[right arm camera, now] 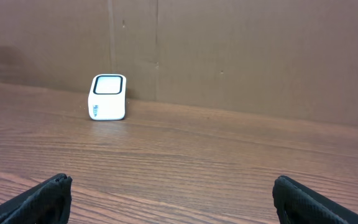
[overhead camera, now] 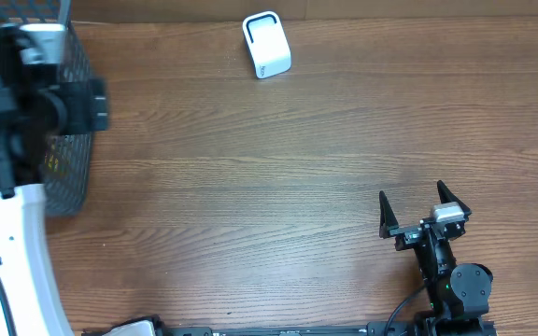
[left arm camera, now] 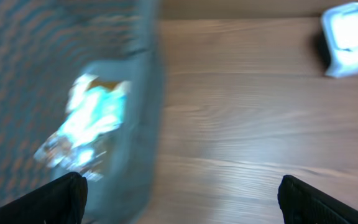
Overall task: Scan the item barcode
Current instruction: 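Reach the left gripper into the grey basket toward the yellow bottle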
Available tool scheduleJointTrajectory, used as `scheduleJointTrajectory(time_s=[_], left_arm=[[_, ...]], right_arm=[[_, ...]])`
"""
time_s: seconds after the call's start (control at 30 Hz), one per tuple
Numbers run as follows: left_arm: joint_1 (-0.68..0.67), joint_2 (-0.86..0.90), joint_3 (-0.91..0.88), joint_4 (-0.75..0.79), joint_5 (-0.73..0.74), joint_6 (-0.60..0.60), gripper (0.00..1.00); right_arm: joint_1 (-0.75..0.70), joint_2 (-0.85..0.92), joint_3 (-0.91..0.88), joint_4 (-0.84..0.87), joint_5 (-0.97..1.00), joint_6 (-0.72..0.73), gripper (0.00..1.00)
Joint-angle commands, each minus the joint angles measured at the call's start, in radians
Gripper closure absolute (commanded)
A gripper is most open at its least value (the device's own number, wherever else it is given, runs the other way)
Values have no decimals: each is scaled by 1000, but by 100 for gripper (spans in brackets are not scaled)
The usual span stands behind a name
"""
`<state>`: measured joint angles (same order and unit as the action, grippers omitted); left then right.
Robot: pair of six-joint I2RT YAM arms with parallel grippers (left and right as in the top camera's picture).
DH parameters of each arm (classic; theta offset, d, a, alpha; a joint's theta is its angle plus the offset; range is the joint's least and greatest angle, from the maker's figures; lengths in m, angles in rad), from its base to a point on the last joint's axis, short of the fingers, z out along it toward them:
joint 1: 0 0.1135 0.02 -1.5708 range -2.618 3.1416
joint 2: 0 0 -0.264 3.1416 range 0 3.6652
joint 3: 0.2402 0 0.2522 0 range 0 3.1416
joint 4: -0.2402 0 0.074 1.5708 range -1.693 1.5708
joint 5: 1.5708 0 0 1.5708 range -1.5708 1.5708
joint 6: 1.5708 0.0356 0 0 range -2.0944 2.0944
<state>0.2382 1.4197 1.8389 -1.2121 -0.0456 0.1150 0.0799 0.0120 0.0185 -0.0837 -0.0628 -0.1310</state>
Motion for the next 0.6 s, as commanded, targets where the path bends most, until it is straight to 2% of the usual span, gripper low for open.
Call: scheduleJointTrajectory(time_s=[0.0,0.13,0.23,0.57], left_arm=[[137,9,22,0,35,-18,1],[293,48,22,4,128,-17,0],[360,93,22,10,151,-3,1],[423,323,22,27,151,80,0]], right_arm=[[-3,-9,-11,3,8,-1,0],[-3,-9,-11,3,8,-1,0],[-3,-9,-11,3,8,-2,0],[-3,-9,-11,3,8,-2,0]])
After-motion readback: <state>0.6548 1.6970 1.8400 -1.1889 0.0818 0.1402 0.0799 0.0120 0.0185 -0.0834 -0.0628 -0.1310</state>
